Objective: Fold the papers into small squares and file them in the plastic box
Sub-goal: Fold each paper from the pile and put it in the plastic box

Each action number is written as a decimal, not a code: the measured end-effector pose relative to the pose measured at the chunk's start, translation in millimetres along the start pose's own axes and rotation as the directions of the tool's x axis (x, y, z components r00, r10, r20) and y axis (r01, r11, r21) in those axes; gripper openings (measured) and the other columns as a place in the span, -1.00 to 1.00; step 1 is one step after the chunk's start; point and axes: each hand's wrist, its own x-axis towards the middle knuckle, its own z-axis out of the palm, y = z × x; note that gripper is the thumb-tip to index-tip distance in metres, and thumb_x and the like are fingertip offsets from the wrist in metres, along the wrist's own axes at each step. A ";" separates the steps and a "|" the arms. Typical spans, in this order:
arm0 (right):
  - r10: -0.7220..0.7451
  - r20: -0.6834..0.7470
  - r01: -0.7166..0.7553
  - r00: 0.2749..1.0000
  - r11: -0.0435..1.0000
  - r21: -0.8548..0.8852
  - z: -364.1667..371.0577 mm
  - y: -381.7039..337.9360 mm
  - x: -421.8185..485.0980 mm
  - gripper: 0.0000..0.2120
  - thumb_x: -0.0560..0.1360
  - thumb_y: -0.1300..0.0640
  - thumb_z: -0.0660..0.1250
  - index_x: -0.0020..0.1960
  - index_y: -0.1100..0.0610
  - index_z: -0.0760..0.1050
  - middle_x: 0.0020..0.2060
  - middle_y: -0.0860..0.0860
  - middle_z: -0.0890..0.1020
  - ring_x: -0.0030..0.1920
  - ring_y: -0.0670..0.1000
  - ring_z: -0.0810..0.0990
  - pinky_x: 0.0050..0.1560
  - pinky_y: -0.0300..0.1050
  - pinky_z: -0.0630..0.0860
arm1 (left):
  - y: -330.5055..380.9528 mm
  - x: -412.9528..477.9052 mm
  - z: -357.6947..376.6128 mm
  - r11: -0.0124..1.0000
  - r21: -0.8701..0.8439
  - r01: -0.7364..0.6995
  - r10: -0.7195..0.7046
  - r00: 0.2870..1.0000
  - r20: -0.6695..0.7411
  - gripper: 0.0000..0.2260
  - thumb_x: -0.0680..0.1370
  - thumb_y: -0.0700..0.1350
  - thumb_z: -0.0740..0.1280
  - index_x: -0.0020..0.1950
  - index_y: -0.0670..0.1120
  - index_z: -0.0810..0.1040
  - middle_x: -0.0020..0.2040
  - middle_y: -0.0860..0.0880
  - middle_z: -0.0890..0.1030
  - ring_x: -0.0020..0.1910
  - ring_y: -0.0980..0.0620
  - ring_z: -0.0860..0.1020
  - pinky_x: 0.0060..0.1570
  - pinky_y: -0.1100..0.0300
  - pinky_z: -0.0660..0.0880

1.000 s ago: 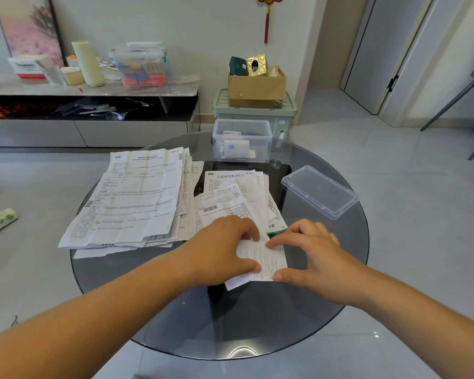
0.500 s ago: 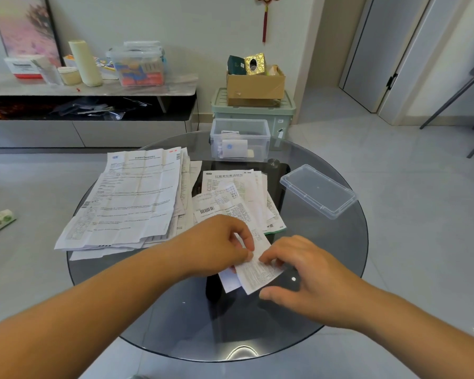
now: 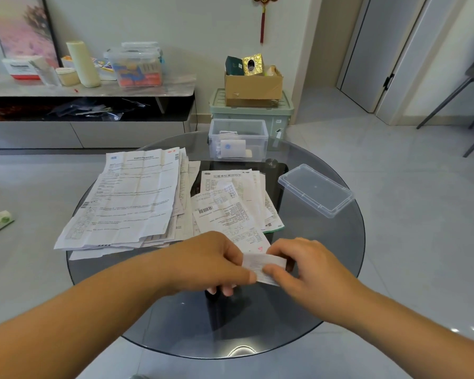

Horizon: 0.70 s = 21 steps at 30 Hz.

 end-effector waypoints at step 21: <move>0.270 0.186 -0.259 0.945 0.962 -0.085 -19.6 -8.7 18.2 -0.48 0.31 -0.24 0.56 0.15 -0.18 0.40 -0.03 -0.23 0.45 0.09 -0.07 0.43 0.13 -0.06 0.38 | -4.2 28.4 4.0 0.902 0.432 -0.017 0.134 0.961 -0.242 -0.63 0.37 0.16 0.58 -0.02 0.05 0.51 -0.19 0.21 0.46 -0.22 0.20 0.44 -0.25 0.25 0.38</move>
